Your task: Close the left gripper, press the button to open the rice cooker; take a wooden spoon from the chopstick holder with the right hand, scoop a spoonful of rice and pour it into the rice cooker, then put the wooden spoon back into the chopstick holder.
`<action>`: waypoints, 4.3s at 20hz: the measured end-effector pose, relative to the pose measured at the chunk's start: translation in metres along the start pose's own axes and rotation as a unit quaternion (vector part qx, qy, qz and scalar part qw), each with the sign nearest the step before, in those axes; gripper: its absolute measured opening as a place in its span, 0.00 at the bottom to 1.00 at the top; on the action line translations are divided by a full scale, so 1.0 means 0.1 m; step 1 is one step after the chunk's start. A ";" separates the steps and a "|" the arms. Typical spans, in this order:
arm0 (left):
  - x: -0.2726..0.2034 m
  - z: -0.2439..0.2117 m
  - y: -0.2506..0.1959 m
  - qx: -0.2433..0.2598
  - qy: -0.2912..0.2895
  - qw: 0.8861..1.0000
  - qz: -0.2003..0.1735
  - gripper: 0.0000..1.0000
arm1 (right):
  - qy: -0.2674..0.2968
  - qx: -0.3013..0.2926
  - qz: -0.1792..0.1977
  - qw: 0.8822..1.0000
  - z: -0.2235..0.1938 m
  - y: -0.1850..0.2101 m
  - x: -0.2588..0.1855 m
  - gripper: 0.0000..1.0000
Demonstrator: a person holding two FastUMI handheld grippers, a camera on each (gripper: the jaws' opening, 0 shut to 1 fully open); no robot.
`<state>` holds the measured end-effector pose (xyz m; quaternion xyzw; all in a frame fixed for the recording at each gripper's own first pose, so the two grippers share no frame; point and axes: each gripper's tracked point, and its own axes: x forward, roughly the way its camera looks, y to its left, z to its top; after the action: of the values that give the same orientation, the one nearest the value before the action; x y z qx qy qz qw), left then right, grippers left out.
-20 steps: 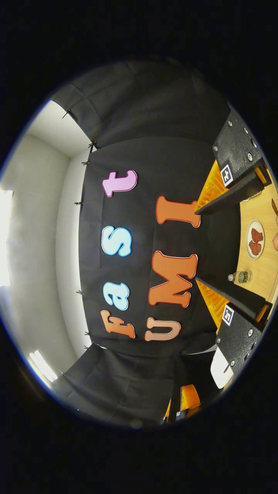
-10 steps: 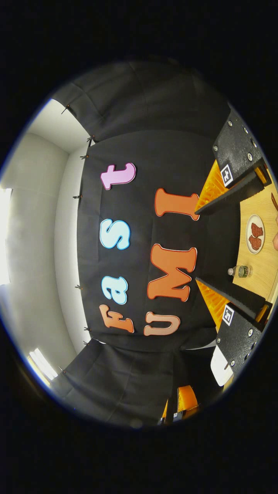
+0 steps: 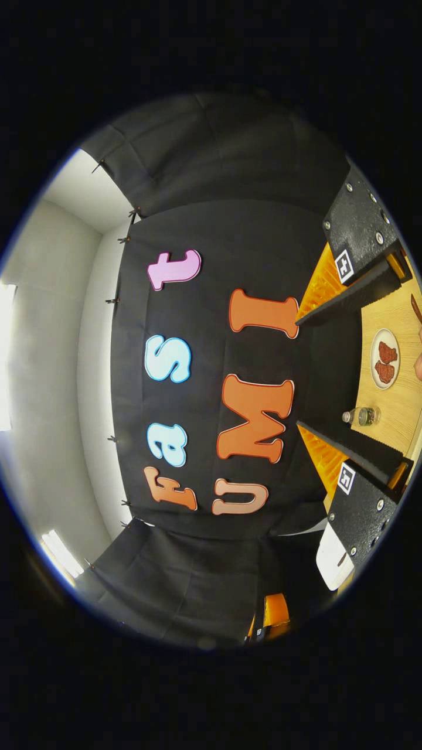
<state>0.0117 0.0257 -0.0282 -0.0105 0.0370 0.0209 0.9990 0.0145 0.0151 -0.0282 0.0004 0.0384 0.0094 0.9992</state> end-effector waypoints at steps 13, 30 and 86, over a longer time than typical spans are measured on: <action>0.27 -0.53 0.62 -0.037 0.115 0.991 0.059 0.98 | 0.028 -0.010 -0.015 0.999 -0.27 -0.05 0.08 0.95; 0.68 -1.67 1.17 -0.135 0.338 0.926 0.098 0.10 | 0.068 -0.032 -0.071 0.995 -0.62 -0.39 -0.02 0.95; 0.46 -0.22 0.52 0.014 -0.014 0.997 0.072 0.67 | 0.154 0.016 -0.083 0.984 -1.42 -0.85 -0.30 0.95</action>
<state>0.0536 0.0791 -0.0543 0.0066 0.0235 0.0926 0.9954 -0.0244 -0.0705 -0.1680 0.0116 0.1921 -0.0743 0.9785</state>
